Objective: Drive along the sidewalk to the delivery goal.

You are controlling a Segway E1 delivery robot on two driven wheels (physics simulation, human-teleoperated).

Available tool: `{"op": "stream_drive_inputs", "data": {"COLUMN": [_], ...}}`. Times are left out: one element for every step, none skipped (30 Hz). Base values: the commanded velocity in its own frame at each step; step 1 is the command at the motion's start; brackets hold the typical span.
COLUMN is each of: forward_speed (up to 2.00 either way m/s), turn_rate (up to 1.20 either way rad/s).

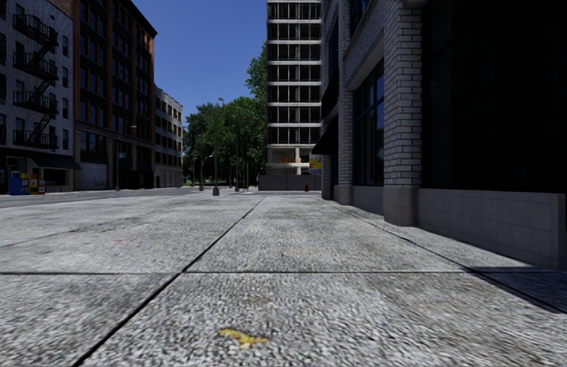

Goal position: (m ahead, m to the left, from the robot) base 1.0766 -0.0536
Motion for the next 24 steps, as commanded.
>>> {"op": "stream_drive_inputs", "data": {"forward_speed": [1.88,1.88,1.79,1.61,1.44,1.25,1.25,1.16,1.10,1.02,0.96,0.96,0.94,0.88,0.84,0.83,0.83,0.81,0.04,0.00,0.00,0.00,0.00,0.00], "turn_rate": [0.00,0.00,0.00,0.00,0.00,0.00,0.00,0.00,0.00,0.00,0.00,0.00,0.00,0.00,0.00,0.00,0.00,0.00,0.00,0.00,0.00,0.00,0.00,0.00]}}
